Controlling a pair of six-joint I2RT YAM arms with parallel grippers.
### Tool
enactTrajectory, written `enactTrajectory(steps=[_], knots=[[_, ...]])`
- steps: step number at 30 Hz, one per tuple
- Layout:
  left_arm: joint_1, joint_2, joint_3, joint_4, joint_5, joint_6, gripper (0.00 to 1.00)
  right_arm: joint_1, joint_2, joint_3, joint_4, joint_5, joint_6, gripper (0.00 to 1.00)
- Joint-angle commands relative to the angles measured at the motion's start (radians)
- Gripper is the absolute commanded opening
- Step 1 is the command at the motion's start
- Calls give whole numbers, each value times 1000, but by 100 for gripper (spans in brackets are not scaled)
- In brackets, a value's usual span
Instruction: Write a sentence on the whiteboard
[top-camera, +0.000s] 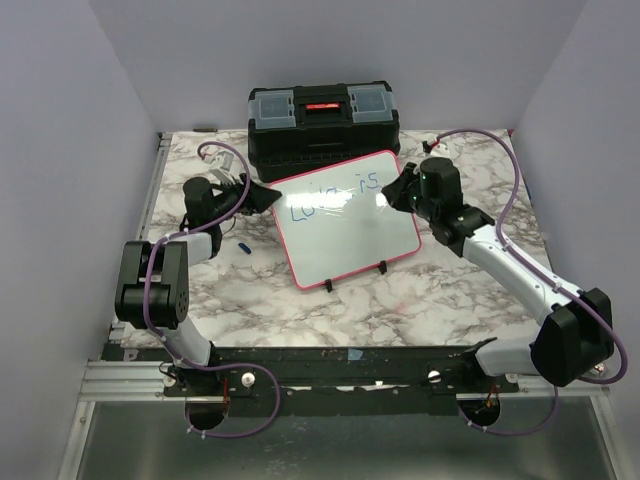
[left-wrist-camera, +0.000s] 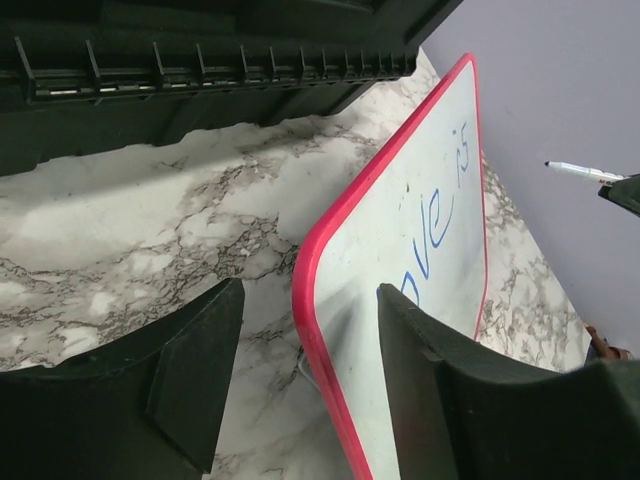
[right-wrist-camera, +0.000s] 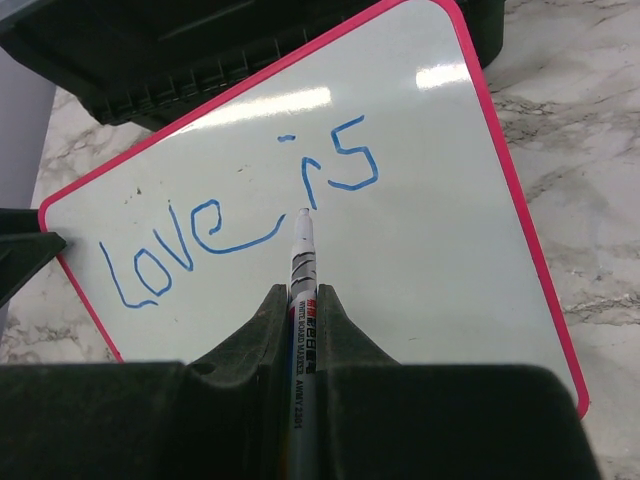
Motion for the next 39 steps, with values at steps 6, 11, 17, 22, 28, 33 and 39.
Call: enactTrajectory(steps=[6, 11, 17, 22, 28, 33, 39], knots=[[5, -57, 124, -211, 35, 106, 73, -1, -44, -7, -1, -27, 2, 1], [28, -51, 257, -387, 80, 181, 77, 0, -54, -2, -16, -15, -26, 1], [30, 90, 553, -717, 259, 326, 72, 0, -76, -9, -15, -22, -32, 1], [28, 201, 706, -828, 398, 360, 69, 0, -86, -5, -29, -21, -49, 1], [-6, 316, 900, -1093, 449, 507, 68, -1, -101, -15, -30, -27, -53, 1], [-40, 376, 968, -1184, 414, 565, 68, -1, -95, -16, -29, -51, -51, 1], [-63, 418, 999, -1218, 410, 583, 64, -1, -90, -24, -21, -63, -51, 1]])
